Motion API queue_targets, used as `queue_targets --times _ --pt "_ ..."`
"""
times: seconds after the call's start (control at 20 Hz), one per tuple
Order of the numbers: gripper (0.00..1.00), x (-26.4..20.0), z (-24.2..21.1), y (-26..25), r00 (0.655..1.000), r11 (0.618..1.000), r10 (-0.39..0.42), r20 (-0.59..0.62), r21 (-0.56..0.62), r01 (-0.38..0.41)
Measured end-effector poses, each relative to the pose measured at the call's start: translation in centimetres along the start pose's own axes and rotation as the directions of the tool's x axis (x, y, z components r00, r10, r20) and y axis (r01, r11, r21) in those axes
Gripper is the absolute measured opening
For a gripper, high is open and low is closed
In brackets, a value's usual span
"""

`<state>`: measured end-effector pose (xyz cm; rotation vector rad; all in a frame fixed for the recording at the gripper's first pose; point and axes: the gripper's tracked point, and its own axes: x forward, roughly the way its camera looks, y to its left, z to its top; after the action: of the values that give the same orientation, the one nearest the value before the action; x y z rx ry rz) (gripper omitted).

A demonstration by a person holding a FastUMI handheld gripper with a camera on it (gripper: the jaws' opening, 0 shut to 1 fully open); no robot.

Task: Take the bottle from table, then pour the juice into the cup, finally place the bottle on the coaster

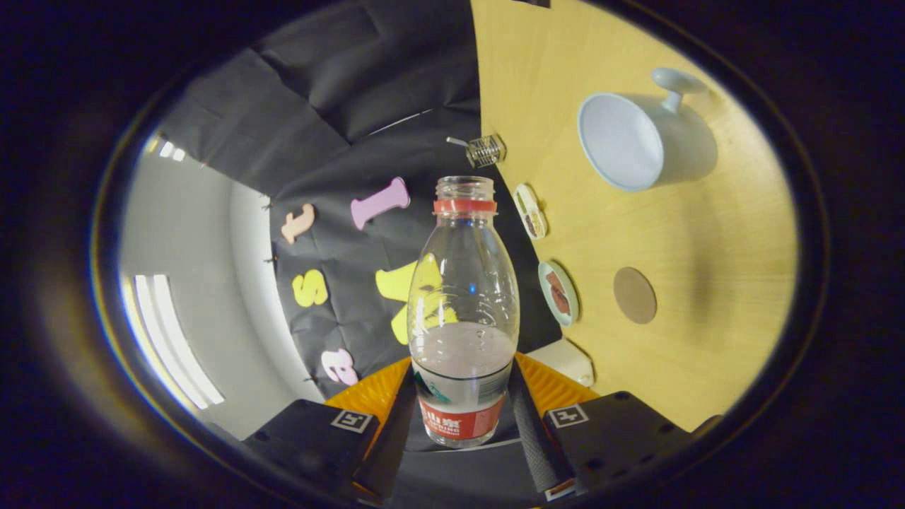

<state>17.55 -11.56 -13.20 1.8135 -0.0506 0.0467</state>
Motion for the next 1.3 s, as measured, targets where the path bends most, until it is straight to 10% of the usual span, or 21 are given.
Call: queue_targets --times 0.2,0.35,0.5,0.65,0.95,1.15,1.3 --pt "0.75 -0.9 -2.2 0.8 0.999 0.965 -0.007 -0.043 -0.262 -0.004" --pt "0.75 -1.8 -2.5 0.4 0.999 0.855 -0.026 -0.035 -0.518 0.004" --pt "0.75 -2.8 -2.4 0.3 0.999 0.688 -0.052 -0.015 -0.725 0.025" --pt "0.75 -4.1 -1.8 0.1 0.995 0.442 -0.092 0.046 -0.893 0.082" --pt "0.76 -6.2 -0.7 1.4 0.975 0.022 -0.125 0.184 -0.982 0.188" --pt "0.76 -5.8 -1.2 1.8 0.97 -0.186 -0.124 0.208 -0.965 0.183" --pt "0.76 -4.2 -2.2 1.8 0.974 -0.246 -0.126 0.186 -0.957 0.152"
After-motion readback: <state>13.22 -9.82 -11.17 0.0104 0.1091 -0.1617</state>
